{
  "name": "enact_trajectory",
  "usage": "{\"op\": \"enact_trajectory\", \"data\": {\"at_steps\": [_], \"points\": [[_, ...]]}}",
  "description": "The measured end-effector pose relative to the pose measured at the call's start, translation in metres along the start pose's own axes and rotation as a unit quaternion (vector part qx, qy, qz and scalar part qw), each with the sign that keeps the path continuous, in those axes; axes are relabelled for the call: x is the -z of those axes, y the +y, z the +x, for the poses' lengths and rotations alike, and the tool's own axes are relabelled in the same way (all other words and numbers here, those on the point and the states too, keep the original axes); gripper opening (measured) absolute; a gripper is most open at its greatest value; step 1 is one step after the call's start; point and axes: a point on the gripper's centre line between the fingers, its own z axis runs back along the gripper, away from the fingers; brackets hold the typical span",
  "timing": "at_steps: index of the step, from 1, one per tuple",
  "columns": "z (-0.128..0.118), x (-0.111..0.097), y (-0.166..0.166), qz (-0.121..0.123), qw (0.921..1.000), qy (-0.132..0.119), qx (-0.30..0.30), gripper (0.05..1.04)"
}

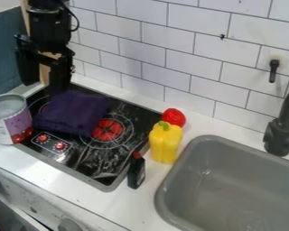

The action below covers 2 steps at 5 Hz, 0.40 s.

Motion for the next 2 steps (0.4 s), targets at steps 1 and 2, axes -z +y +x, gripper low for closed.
{"op": "enact_trajectory", "data": {"at_steps": [1, 2], "points": [[0.000, 0.011, -0.002, -0.007, 0.9998, 0.018, 0.003, 1.001], [0.014, 0.001, 0.005, -0.001, 0.9999, 0.001, 0.011, 1.001]]}}
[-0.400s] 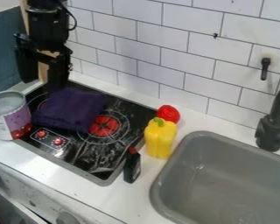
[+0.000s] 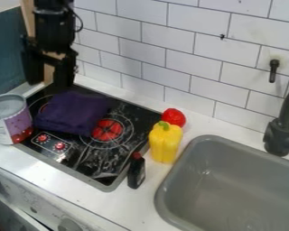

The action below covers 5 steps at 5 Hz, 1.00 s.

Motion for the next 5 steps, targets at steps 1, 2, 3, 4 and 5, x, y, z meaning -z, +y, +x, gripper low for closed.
{"op": "enact_trajectory", "data": {"at_steps": [1, 2, 3, 4, 5], "points": [[0.009, 0.000, 0.013, 0.006, 1.0000, -0.005, -0.005, 1.001], [0.012, 0.008, 0.029, 0.022, 0.9997, 0.000, -0.014, 1.001], [0.018, 0.021, 0.047, 0.029, 0.9992, 0.009, -0.027, 1.001], [0.010, 0.026, 0.062, 0.005, 0.9985, 0.018, -0.051, 1.001], [0.012, 0.031, 0.070, -0.002, 0.9980, 0.029, -0.055, 1.001]]}}
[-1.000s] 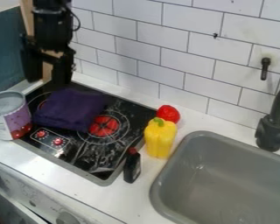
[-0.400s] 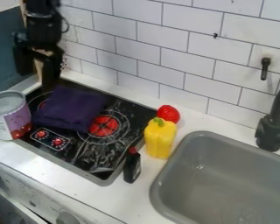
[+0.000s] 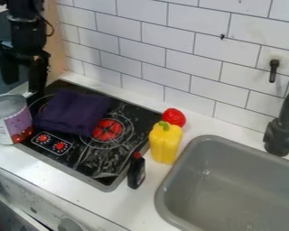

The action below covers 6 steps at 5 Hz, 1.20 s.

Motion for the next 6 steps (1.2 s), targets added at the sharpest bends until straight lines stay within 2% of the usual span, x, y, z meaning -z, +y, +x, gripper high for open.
{"op": "enact_trajectory", "data": {"at_steps": [2, 3, 4, 5, 6], "points": [[-0.005, 0.003, 0.006, -0.017, 0.9998, 0.002, -0.007, 1.001], [-0.009, 0.016, 0.001, -0.024, 0.9996, 0.010, -0.003, 1.001], [-0.019, 0.031, 0.000, -0.051, 0.9984, 0.006, -0.024, 1.001], [-0.029, 0.047, -0.001, -0.065, 0.9971, 0.012, -0.036, 1.001], [-0.034, 0.044, 0.002, -0.053, 0.9972, 0.015, -0.051, 1.001]]}}
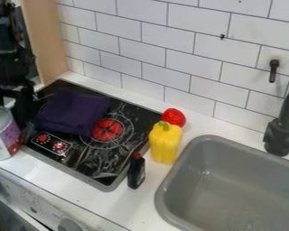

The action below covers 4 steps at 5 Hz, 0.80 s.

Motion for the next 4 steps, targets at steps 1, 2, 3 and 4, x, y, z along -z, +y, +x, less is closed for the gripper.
{"op": "enact_trajectory", "data": {"at_steps": [1, 2, 3, 4], "points": [[-0.006, -0.014, 0.008, 0.013, 0.9996, -0.014, -0.022, 1.001], [-0.011, -0.018, 0.011, 0.019, 0.9990, -0.008, -0.038, 1.001], [-0.009, -0.029, 0.010, 0.019, 0.9990, -0.017, -0.036, 1.001], [-0.009, -0.077, -0.015, 0.050, 0.9958, -0.076, 0.006, 1.001]]}}
